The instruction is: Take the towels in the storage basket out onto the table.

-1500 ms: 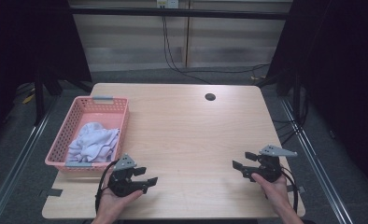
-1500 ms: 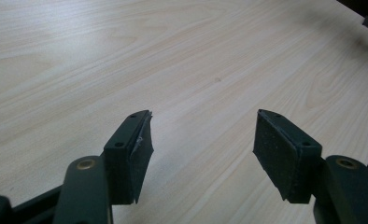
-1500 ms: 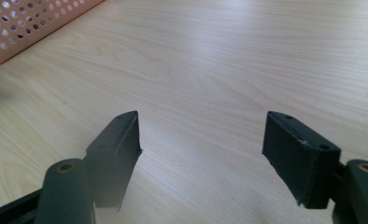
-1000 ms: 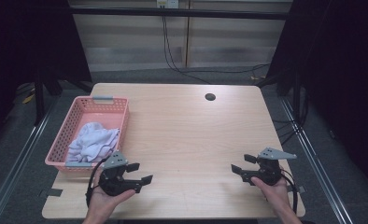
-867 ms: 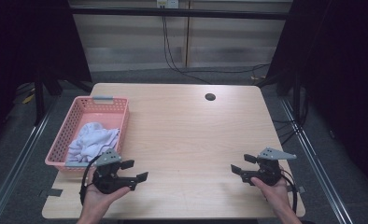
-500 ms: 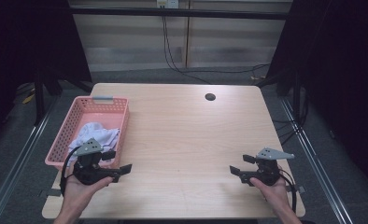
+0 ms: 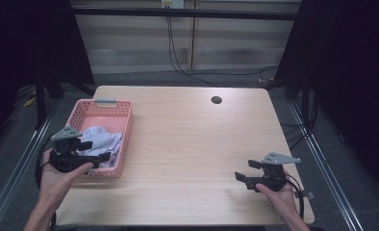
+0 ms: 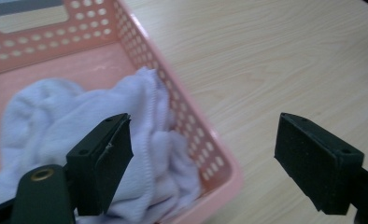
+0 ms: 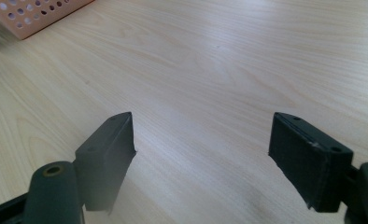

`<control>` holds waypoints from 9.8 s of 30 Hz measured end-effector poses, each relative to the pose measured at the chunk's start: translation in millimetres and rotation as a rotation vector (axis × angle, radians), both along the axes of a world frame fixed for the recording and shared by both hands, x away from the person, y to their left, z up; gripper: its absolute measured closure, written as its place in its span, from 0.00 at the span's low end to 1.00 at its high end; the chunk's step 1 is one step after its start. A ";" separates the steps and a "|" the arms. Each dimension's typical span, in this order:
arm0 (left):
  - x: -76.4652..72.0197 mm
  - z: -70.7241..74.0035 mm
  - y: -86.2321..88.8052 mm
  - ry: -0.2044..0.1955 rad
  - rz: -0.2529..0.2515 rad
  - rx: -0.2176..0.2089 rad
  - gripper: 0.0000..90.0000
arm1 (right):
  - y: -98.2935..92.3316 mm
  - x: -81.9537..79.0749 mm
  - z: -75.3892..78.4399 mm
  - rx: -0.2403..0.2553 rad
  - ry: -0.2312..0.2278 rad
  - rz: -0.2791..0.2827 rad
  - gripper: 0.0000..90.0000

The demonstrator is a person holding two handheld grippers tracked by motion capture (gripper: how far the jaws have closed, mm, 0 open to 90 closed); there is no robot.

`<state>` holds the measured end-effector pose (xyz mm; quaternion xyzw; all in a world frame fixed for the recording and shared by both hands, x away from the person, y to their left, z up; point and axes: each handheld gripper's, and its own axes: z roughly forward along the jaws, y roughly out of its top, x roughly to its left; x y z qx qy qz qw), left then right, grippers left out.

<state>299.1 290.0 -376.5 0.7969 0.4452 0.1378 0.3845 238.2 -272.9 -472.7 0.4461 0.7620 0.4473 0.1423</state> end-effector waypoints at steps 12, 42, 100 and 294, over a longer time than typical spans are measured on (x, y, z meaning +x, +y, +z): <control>37.6 -8.2 27.0 0.071 0.090 0.135 0.19 | 2.5 2.5 -1.4 -0.005 0.009 0.017 0.24; 111.9 -69.3 22.2 0.422 0.094 0.286 0.00 | 2.6 3.6 -2.8 0.007 0.026 0.054 0.26; 117.3 -58.6 29.7 0.520 0.047 0.161 0.72 | 6.5 5.0 -3.6 -0.001 0.039 0.097 0.28; -2.4 -74.8 -152.4 0.077 -0.274 -0.167 0.56 | 141.4 86.9 15.8 -0.071 -0.021 0.361 0.54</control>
